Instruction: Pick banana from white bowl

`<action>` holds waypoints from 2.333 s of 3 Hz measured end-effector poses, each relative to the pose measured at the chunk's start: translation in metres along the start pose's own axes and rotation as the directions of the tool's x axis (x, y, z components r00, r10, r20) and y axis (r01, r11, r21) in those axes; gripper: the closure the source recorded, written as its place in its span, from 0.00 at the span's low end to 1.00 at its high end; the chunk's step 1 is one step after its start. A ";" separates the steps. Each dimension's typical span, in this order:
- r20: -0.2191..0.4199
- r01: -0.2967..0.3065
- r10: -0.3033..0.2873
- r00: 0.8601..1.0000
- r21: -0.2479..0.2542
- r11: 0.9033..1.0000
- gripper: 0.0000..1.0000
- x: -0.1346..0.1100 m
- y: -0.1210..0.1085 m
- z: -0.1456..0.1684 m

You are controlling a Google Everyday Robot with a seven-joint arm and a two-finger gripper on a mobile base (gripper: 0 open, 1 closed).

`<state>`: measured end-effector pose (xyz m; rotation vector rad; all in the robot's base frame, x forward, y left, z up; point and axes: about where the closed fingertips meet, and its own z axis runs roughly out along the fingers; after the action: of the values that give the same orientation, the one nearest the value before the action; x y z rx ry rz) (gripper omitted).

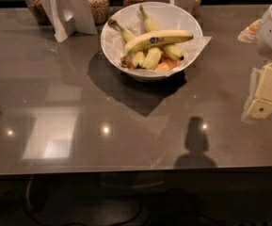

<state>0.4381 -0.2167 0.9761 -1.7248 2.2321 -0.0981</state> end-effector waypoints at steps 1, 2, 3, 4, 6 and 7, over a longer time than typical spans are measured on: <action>0.000 0.000 0.000 1.000 0.000 1.000 0.00 0.000 0.000 0.000; 0.012 0.014 -0.014 1.000 0.021 1.000 0.00 -0.009 -0.008 0.000; 0.041 0.083 -0.084 0.996 0.047 0.995 0.00 -0.036 -0.029 0.002; 0.071 0.169 -0.173 0.982 0.062 0.984 0.00 -0.067 -0.058 0.006; 0.204 0.275 -0.280 0.938 0.055 0.960 0.00 -0.130 -0.119 0.019; 0.290 0.270 -0.276 0.917 0.060 0.961 0.16 -0.154 -0.141 0.036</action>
Offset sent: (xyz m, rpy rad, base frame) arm 0.0219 0.0123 0.0033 0.0048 -0.0337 0.0295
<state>0.6143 -0.1034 1.0083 -1.8920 1.7658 0.0728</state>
